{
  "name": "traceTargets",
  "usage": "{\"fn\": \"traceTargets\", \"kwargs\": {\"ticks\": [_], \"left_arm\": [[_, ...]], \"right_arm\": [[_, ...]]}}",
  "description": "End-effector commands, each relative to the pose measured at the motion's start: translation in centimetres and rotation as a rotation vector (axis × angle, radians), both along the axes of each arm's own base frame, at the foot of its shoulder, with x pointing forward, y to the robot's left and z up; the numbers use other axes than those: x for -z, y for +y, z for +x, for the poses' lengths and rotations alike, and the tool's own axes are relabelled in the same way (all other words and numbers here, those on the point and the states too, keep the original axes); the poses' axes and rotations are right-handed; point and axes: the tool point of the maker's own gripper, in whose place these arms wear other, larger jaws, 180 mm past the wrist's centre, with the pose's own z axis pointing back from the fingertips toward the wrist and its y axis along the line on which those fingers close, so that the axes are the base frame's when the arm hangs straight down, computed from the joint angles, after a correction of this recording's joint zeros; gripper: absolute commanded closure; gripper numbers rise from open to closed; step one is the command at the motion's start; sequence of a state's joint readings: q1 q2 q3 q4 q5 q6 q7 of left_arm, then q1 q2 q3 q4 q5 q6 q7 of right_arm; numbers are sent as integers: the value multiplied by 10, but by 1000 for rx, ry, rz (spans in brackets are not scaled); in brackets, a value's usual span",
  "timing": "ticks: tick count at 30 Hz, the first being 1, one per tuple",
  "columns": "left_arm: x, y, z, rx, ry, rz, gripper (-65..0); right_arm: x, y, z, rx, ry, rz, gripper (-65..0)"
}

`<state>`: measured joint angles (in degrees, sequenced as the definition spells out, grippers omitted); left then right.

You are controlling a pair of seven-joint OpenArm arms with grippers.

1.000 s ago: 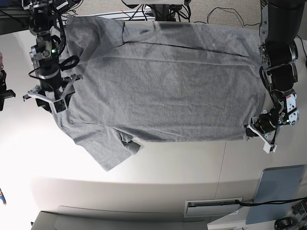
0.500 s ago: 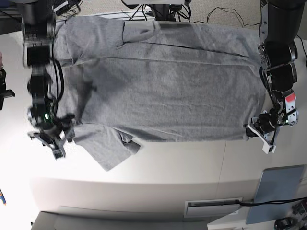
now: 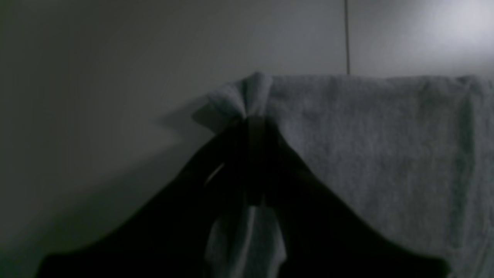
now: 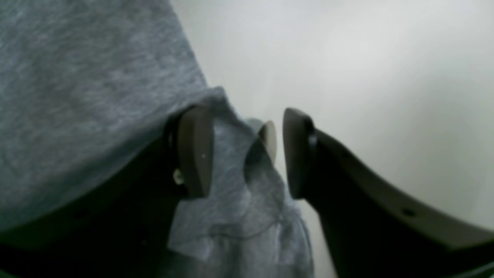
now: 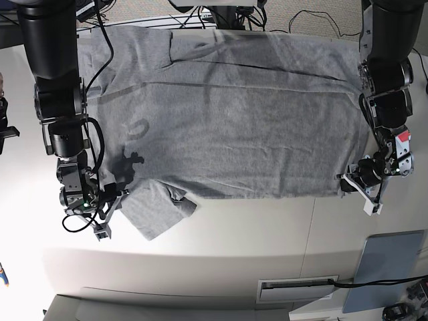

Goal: Fold the T-shirt properly
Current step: 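Grasp the hem corners and fold the hem up over the collar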

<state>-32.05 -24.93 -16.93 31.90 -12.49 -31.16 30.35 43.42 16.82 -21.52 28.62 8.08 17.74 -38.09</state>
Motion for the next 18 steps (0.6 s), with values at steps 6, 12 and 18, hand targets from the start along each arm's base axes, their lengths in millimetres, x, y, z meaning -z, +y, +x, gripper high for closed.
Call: {"fn": "traceTargets", "kwargs": {"ticks": [6,12,18], "left_arm": [[-20,3,15,4,-76,-13,0],[-40,-10,19,122,-115,-8,0],[-66,1,19,111,-94,-39,0]], "right_arm": [[14,-3,-14,-3,51,-21,-12],[-14,4,6,-16,-23,-39,-12],[-38,10,8,-32,-25,-83,-12]]}}
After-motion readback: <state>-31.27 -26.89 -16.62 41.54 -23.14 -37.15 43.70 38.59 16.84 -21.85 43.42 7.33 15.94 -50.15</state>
